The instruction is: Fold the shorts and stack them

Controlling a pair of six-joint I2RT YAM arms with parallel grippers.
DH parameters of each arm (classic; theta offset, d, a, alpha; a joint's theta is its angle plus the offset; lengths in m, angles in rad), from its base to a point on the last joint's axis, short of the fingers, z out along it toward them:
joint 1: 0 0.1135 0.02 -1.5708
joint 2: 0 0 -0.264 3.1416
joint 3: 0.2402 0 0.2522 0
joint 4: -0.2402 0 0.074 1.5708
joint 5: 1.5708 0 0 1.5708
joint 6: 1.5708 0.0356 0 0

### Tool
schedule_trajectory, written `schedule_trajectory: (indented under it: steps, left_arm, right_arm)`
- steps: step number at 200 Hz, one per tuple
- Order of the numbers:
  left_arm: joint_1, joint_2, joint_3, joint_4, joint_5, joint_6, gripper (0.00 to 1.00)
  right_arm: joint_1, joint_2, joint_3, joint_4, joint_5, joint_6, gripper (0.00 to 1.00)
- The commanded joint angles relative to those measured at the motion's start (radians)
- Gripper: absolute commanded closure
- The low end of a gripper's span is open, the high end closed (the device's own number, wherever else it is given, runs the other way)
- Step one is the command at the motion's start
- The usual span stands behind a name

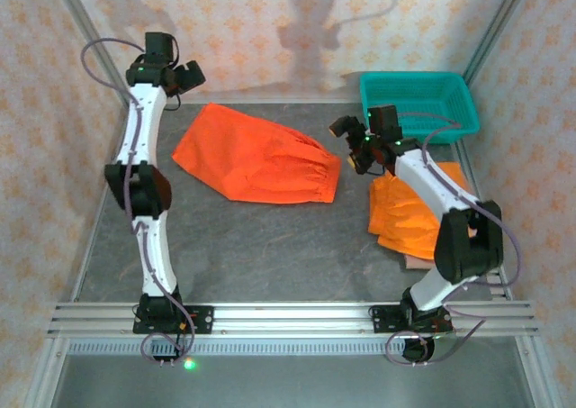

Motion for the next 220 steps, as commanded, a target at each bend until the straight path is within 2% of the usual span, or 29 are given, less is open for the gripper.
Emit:
schedule_trajectory:
  steps: [1,20,73,146,183,220]
  left_arm:
    - [-0.003,-0.222,-0.213,0.17,0.131,-0.011,0.0]
    - [-0.01,-0.257,-0.379,0.248,0.224,-0.059,0.0]
    - [-0.033,-0.223,-0.695,0.491,0.338,-0.175,0.0]
    - [-0.033,-0.056,-0.77,0.559,0.31,-0.189,0.0]
    - [-0.03,-0.073,-0.857,0.585,0.284,-0.185,0.0]
    - [-0.029,-0.156,-1.009,0.626,0.255,-0.187,0.01]
  right_arm:
    - [0.072,-0.014,0.026,0.042,0.011,-0.03,0.01]
    - [0.12,0.075,0.113,0.012,-0.009,-0.064,0.01]
    - [0.129,0.385,0.358,-0.072,-0.146,-0.106,0.01]
    - [0.081,0.574,0.483,-0.179,-0.166,-0.207,0.01]
    - [0.066,0.592,0.49,-0.225,-0.148,-0.252,0.01]
    - [0.058,0.604,0.49,-0.27,-0.116,-0.298,0.01]
